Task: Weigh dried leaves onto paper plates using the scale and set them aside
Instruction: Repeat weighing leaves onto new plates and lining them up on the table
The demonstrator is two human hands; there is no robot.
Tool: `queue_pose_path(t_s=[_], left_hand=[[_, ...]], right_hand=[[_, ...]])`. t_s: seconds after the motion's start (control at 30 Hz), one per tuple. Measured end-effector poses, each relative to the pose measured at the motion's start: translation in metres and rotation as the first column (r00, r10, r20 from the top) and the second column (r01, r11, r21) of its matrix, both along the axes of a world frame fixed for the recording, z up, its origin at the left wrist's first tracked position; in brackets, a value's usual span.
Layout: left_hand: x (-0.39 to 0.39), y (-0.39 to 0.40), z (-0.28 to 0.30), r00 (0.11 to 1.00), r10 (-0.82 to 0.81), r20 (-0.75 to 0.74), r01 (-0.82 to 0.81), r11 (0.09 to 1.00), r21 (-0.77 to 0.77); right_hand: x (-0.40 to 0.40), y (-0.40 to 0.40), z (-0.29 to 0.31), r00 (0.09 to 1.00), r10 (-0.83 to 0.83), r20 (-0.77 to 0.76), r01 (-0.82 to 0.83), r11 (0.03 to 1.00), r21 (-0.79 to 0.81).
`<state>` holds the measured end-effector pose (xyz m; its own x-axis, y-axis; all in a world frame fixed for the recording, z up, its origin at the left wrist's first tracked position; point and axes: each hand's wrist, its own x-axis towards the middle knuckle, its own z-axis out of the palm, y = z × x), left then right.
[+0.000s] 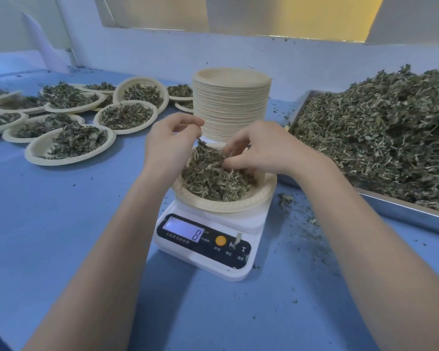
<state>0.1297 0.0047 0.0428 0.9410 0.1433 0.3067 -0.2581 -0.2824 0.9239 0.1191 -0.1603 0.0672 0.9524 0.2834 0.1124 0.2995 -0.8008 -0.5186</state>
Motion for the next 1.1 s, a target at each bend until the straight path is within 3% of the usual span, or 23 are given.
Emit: queue_pose_path(t_s=[0.37, 1.1], left_hand=[[0.0, 0.002, -0.002, 0.999, 0.024, 0.026, -0.023, 0.999, -0.042], [0.0, 0.001, -0.006, 1.0, 0.007, -0.008, -0.008, 0.999, -0.047]], right_hand=[[-0.013, -0.009, 0.02, 0.98, -0.122, 0.156, 0.063, 0.94, 0.336], [-0.018, -0.008, 0.022, 0.981, -0.148, 0.124, 0.095, 0.93, 0.354]])
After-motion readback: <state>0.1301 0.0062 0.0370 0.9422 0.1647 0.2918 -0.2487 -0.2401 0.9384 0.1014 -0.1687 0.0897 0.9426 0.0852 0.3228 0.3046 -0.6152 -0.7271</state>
